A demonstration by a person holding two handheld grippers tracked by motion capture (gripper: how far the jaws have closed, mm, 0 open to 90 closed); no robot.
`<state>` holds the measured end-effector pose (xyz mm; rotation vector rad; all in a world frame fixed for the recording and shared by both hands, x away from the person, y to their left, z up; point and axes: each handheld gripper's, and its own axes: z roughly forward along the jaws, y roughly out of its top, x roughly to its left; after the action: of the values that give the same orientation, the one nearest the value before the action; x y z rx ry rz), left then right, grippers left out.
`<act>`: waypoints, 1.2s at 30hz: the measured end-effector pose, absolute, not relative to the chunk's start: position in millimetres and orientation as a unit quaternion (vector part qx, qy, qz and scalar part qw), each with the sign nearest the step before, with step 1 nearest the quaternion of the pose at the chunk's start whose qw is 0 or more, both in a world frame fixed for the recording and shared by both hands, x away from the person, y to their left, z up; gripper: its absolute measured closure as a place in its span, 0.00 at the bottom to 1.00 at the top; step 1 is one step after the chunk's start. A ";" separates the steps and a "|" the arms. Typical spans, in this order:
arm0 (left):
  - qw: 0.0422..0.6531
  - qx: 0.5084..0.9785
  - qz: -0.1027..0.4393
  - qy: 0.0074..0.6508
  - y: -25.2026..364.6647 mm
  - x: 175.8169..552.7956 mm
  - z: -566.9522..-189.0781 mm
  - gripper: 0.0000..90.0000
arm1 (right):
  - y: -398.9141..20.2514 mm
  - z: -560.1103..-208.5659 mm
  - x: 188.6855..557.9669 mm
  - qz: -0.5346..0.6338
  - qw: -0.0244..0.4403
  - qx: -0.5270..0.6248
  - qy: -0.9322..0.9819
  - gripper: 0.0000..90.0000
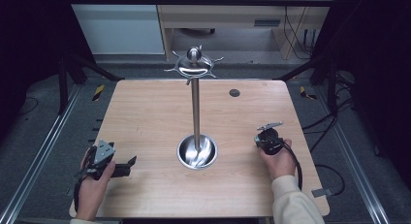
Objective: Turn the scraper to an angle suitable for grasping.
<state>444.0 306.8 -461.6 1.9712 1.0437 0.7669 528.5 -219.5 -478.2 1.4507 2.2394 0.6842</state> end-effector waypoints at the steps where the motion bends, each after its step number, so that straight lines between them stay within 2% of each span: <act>1: 0.382 0.772 0.301 0.410 306.8 443.4 -461.5 0.03 | -220.5 -476.3 528.3 0.255 0.189 0.522 0.791 1.00; 4: 0.380 0.771 0.303 0.411 307.7 441.7 -461.3 0.03 | -221.5 -473.0 529.2 0.249 0.195 0.525 0.790 1.00; 11: 0.383 0.770 0.301 0.412 308.0 441.0 -461.6 0.03 | -220.2 -455.2 535.2 0.239 0.178 0.530 0.794 0.98; 26: 0.382 0.772 0.301 0.409 306.4 440.4 -461.9 0.03 | -219.5 -447.8 549.3 0.181 0.129 0.540 0.812 0.84; 36: 0.379 0.774 0.300 0.409 305.6 440.7 -462.7 0.03 | -221.0 -443.5 556.0 0.168 0.115 0.537 0.819 0.76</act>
<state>440.7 305.6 -462.7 1.9782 1.0459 0.7662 556.0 -221.0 -443.5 1.5736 2.3987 0.4911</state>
